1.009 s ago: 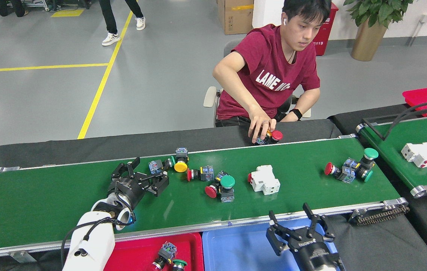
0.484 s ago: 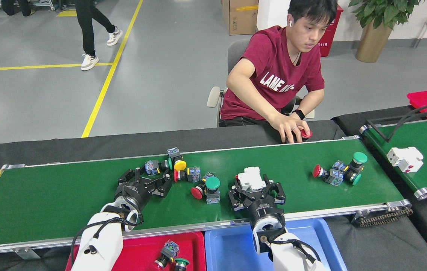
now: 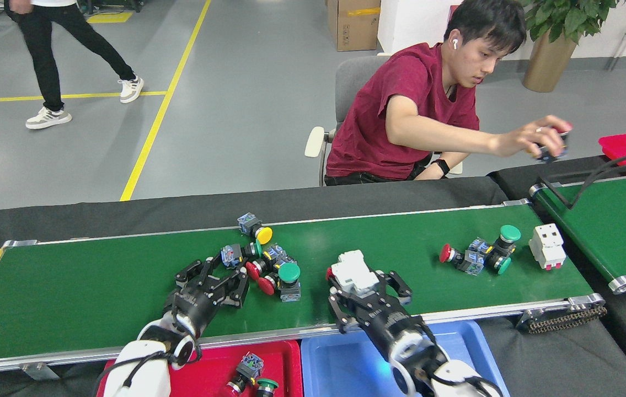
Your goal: Pick switch part from conveyor to tray
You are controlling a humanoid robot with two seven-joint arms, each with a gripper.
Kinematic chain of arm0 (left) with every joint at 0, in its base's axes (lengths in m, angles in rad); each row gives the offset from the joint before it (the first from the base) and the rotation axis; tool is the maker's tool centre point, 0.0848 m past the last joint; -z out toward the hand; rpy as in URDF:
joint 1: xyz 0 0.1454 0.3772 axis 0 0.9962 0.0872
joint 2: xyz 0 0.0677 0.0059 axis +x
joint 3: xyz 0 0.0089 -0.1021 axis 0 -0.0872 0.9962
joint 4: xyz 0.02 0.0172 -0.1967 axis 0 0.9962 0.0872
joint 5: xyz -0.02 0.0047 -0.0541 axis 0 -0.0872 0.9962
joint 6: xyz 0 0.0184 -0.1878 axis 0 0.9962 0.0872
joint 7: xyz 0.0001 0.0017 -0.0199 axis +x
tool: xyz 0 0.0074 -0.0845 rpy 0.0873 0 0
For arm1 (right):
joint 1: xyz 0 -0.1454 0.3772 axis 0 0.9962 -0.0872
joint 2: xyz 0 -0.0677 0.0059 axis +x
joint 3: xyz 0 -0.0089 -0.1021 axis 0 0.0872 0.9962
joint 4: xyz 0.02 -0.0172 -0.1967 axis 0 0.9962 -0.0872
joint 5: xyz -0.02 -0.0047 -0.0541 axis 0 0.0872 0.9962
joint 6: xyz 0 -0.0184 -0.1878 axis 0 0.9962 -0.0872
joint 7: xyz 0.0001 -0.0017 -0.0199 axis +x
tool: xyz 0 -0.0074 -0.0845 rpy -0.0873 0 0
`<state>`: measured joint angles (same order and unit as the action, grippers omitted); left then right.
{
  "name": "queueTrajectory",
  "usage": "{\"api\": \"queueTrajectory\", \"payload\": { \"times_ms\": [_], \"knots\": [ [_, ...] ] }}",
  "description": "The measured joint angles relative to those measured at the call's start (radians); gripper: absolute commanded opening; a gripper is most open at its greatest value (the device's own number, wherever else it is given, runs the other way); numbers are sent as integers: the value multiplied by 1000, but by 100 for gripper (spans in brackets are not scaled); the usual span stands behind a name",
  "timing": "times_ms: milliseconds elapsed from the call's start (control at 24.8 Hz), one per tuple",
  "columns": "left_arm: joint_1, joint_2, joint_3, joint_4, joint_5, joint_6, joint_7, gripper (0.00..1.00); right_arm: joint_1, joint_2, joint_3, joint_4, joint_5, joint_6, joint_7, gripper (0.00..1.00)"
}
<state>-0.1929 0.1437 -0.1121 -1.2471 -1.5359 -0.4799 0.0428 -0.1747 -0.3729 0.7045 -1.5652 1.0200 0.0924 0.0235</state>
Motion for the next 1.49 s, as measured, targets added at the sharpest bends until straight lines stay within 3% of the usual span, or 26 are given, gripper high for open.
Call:
{"api": "queueTrajectory", "payload": {
  "times_ms": [161,242,283,323,363,404,444,484,767,848,969,1130,1292,1413,1494],
  "knots": [
    [169,36,103,-200,0,-159,2,24,175,-183,-40,-136,-3,-58,-56,13],
    [237,40,160,-262,0,-232,2,38,255,-243,-76,-151,-4,-65,-97,14],
    [266,40,187,-292,0,-256,2,47,283,-260,-91,-152,-4,-69,-118,14],
    [296,40,211,-328,0,-271,2,66,307,-276,-113,-153,-4,-72,-141,16],
    [328,39,232,-364,0,-282,2,96,325,-285,-136,-154,-4,-72,-157,24],
    [361,37,250,-397,0,-289,2,100,349,-291,-160,-155,-4,-72,-169,42],
    [386,31,266,-422,0,-293,1,100,372,-293,-173,-155,-4,-75,-174,91],
    [409,23,276,-443,1,-296,1,100,386,-293,-179,-156,-4,-77,-176,99],
    [539,-39,315,-488,6,-304,-1,100,408,-290,-216,-167,-7,-71,-178,100],
    [539,-108,402,-490,7,-267,0,100,407,-272,-243,-184,-7,-69,-182,99],
    [549,-188,525,-491,7,-132,1,100,352,-163,-296,-185,-7,-55,-185,98],
    [655,-206,594,-512,38,-56,2,100,183,-23,-332,-122,-7,50,-162,98],
    [655,-214,583,-516,46,-43,3,100,61,136,-334,-44,19,101,-44,98],
    [627,-216,572,-517,46,-21,3,100,60,169,-348,-68,56,99,12,98],
    [605,-221,548,-518,46,20,6,100,130,168,-378,-124,72,68,23,98]
  ]
}}
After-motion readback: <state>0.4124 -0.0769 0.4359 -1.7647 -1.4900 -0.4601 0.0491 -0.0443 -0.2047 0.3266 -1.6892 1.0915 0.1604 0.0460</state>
